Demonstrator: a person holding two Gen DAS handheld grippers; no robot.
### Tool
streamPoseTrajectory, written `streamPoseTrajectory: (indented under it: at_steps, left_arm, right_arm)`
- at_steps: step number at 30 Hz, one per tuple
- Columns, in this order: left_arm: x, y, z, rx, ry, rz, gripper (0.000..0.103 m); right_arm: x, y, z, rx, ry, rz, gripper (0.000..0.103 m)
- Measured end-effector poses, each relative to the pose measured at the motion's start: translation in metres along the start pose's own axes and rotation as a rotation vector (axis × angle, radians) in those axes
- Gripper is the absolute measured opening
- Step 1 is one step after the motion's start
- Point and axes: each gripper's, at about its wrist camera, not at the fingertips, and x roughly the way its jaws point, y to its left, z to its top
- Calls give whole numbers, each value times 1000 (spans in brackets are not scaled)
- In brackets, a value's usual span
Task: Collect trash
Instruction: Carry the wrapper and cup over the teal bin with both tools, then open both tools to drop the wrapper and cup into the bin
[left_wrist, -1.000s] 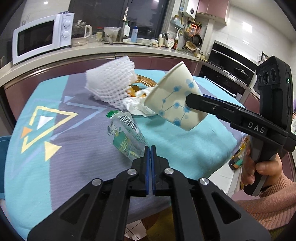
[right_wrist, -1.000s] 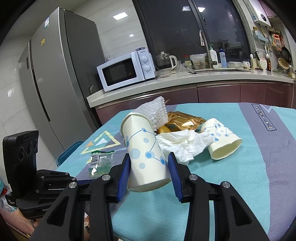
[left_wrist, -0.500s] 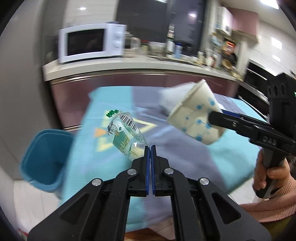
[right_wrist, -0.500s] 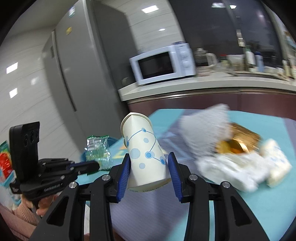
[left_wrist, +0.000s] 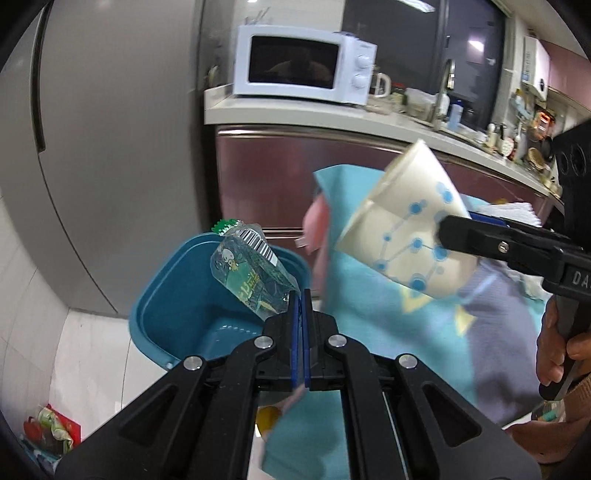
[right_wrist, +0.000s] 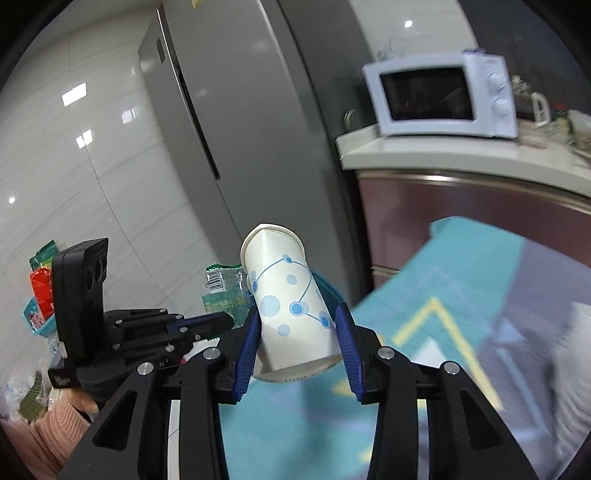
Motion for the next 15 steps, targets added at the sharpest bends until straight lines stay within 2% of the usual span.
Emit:
streamPoseTrajectory:
  at_steps: [5, 15]
  left_arm:
    - [36, 27, 5, -15, 54, 27, 2]
    - [94, 42, 1, -52, 151, 46, 4]
  right_arm:
    - [58, 2, 14, 35, 96, 21, 39]
    - [136, 3, 19, 90, 273, -5, 40]
